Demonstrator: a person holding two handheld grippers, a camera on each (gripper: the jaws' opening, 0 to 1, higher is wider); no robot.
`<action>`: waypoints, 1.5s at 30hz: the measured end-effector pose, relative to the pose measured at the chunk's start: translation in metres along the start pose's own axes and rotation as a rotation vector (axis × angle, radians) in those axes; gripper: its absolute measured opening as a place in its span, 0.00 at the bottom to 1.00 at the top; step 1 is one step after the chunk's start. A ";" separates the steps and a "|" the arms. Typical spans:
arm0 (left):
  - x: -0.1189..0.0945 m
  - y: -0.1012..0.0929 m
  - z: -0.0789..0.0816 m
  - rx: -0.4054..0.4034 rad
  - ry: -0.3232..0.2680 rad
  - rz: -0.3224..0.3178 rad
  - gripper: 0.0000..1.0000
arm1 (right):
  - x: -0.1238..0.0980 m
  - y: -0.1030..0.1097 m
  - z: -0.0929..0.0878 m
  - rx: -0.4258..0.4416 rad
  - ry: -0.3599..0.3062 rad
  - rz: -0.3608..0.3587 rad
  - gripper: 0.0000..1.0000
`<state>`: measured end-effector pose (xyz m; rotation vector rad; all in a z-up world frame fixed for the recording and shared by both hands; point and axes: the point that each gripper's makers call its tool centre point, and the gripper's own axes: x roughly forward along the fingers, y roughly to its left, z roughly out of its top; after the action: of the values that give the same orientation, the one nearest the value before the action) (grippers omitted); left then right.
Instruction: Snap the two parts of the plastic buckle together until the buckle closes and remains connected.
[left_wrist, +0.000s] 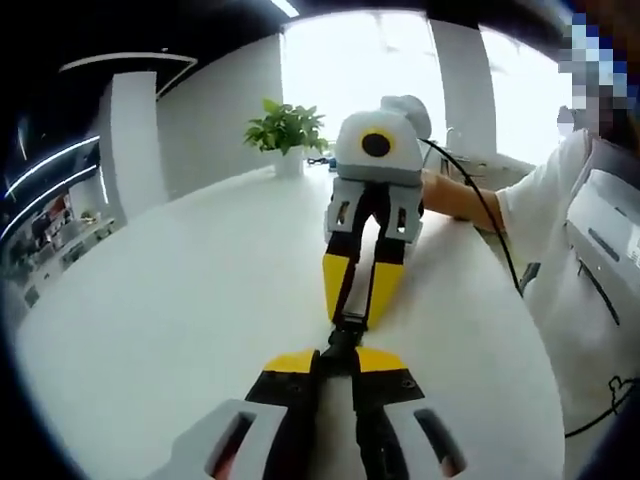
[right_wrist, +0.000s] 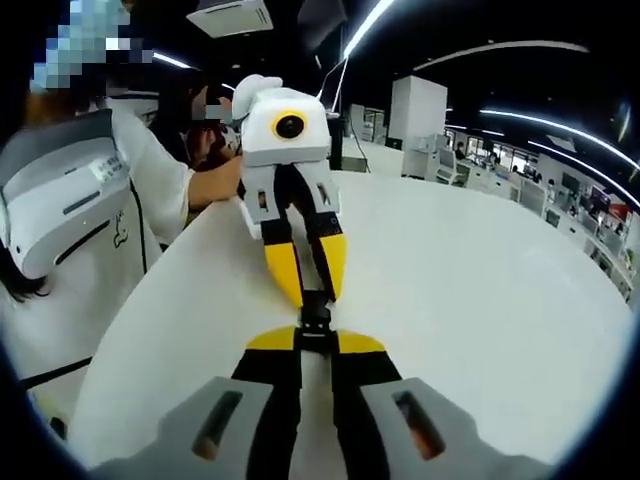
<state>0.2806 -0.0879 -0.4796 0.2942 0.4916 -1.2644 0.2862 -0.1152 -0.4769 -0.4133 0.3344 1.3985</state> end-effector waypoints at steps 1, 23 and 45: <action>0.000 0.003 0.000 -0.005 -0.006 -0.002 0.11 | 0.000 -0.001 0.000 0.005 -0.009 0.010 0.09; 0.000 0.001 0.000 0.006 -0.018 -0.055 0.19 | -0.002 0.004 0.003 -0.015 -0.021 0.025 0.13; -0.001 -0.002 -0.004 0.015 -0.036 -0.086 0.15 | -0.008 0.004 0.000 -0.002 -0.026 0.007 0.11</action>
<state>0.2778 -0.0863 -0.4823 0.2652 0.4683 -1.3555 0.2813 -0.1215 -0.4735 -0.3953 0.3132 1.4102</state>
